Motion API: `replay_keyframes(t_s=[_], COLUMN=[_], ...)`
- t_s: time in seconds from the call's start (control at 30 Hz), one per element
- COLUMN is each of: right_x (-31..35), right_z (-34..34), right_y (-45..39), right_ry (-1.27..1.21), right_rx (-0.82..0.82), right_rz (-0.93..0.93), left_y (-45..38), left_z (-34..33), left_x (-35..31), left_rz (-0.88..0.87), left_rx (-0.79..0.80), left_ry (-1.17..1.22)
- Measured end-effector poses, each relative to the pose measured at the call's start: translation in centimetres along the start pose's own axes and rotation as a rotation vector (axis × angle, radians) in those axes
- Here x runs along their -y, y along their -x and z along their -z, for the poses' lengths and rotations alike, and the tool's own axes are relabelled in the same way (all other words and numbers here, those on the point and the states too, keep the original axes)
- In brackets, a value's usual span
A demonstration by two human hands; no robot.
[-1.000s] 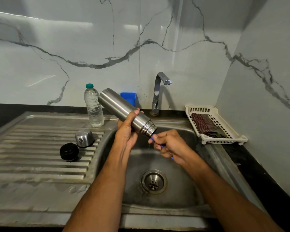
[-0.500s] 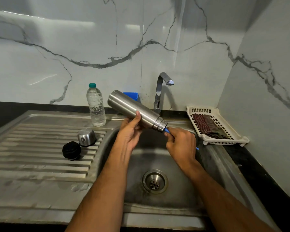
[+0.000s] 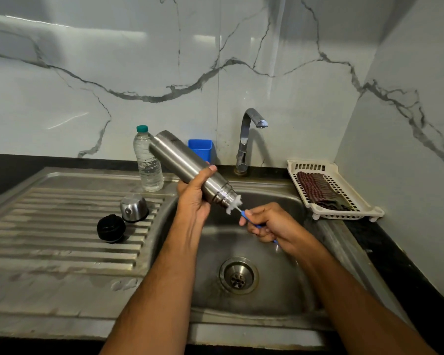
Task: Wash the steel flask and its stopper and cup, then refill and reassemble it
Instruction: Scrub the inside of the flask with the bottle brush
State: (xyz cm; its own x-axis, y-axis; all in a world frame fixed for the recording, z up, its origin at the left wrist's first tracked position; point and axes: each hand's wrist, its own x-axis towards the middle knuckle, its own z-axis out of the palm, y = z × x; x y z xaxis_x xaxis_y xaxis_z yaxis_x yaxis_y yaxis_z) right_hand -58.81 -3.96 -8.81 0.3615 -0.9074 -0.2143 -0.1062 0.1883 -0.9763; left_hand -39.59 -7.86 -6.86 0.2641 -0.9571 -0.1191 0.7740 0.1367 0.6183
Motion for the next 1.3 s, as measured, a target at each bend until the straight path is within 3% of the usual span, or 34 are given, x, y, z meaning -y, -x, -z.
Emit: replay_keyframes(t_s=[0.4, 0.57, 0.73, 0.97, 1.3], right_x=[-0.6, -0.8, -0.9, -0.6, -0.4], right_z=[-0.4, -1.9, -0.4, -0.7, -0.8], right_y=[0.2, -0.7, -0.4, -0.5, -0.8], right_ry=[0.317, 0.373, 0.377, 0.390, 0.339], right_rx=[-0.402, -0.539, -0.597, -0.530, -0.374], right_rz=[0.317, 0.313, 0.331, 0.407, 0.352], left_y=[-0.7, 0.1, -0.7, -0.4, -0.5], left_z=[1.1, 0.2, 1.1, 0.8, 1.1], left_x=[-0.7, 0.5, -0.1, -0.2, -0.4], left_rz=[-0.024, -0.030, -0.024, -0.024, -0.030], left_rx=[-0.048, -0.035, -0.058, -0.050, 0.005], left_ry=[0.137, 0.071, 0.152, 0.139, 0.144])
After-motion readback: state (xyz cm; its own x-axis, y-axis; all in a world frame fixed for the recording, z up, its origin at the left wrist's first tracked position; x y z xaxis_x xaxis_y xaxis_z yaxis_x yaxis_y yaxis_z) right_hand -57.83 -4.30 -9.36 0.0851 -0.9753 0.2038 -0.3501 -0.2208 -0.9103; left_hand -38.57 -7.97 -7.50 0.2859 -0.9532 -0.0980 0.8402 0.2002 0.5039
